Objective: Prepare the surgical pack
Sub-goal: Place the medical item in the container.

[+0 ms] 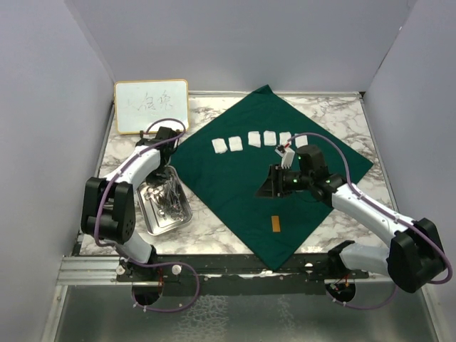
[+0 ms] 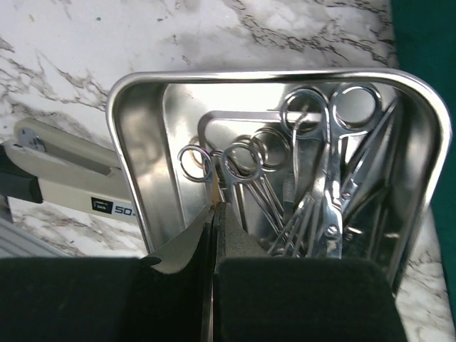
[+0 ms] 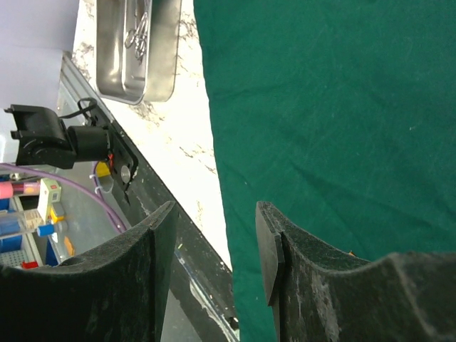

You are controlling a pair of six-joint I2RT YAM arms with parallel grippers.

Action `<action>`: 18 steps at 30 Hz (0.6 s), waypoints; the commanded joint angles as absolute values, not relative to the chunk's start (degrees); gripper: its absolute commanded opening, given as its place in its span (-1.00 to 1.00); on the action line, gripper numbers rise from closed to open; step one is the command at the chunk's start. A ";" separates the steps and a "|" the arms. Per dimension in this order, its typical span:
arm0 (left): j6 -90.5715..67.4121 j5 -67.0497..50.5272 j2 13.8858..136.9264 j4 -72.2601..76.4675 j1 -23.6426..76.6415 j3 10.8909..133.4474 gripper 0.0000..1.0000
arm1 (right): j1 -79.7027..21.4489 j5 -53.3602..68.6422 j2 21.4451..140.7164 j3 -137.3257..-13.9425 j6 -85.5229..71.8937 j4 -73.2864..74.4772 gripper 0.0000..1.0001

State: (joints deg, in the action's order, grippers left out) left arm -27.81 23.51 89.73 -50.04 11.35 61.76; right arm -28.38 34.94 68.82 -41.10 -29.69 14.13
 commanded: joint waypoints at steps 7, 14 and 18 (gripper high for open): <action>-27.99 33.71 94.83 -51.85 9.94 63.81 -1.00 | -27.95 33.63 65.70 -38.65 -27.06 13.32 -0.03; -28.24 34.89 101.27 -51.89 8.88 65.82 -1.00 | -27.27 33.28 64.13 -38.13 -25.65 13.96 -0.03; -28.31 35.13 102.12 -51.87 8.88 65.98 -1.00 | -26.83 33.09 62.56 -37.33 -25.50 14.24 -0.03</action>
